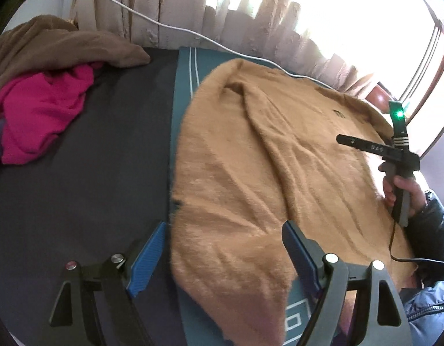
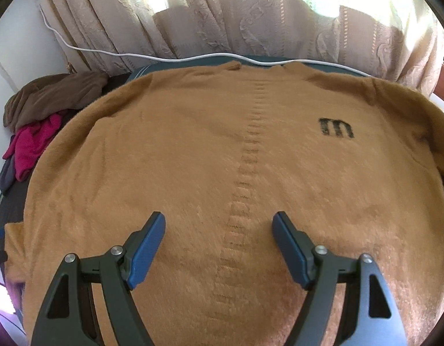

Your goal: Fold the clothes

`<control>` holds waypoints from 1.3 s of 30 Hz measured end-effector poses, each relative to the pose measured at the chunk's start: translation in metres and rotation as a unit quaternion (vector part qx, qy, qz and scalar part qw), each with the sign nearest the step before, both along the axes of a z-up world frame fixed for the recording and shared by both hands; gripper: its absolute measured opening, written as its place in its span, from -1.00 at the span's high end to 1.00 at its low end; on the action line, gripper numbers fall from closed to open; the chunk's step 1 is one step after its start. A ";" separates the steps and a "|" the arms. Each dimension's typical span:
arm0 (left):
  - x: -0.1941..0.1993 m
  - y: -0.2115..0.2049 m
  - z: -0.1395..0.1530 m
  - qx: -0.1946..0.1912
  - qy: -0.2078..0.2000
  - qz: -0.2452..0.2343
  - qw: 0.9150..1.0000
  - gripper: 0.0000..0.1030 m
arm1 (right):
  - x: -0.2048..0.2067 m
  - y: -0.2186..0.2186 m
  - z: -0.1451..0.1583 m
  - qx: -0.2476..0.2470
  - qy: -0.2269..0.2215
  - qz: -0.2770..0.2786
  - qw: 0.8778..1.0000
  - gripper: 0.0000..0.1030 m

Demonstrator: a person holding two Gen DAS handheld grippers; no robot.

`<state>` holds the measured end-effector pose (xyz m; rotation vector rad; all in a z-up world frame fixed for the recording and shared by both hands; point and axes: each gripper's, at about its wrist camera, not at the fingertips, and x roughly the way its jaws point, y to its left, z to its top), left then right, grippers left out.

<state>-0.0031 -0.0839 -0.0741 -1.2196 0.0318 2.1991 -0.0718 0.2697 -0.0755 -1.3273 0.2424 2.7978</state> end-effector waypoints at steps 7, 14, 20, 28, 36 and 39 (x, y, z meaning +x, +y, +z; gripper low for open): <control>0.003 0.008 -0.008 -0.023 0.000 0.024 0.999 0.39 | 0.003 -0.001 0.000 0.006 0.004 -0.007 1.000 -0.54; -0.002 -0.015 0.011 -0.003 0.030 0.086 0.996 0.74 | 0.003 -0.001 0.000 0.014 0.002 -0.009 1.000 -0.54; -0.024 -0.068 0.048 -0.017 0.095 0.179 0.979 0.75 | 0.003 -0.002 0.000 0.017 0.000 -0.010 1.000 -0.54; -0.068 -0.087 0.035 -0.089 0.116 0.225 0.963 0.75 | 0.001 -0.005 0.000 0.033 -0.008 -0.008 0.999 -0.56; -0.111 -0.102 0.012 -0.130 0.113 0.261 0.950 0.75 | -0.001 -0.011 0.000 0.049 -0.022 -0.007 0.999 -0.57; -0.123 -0.106 0.012 -0.156 0.127 0.274 0.940 0.75 | -0.009 -0.019 0.010 0.017 -0.022 0.004 1.000 -0.58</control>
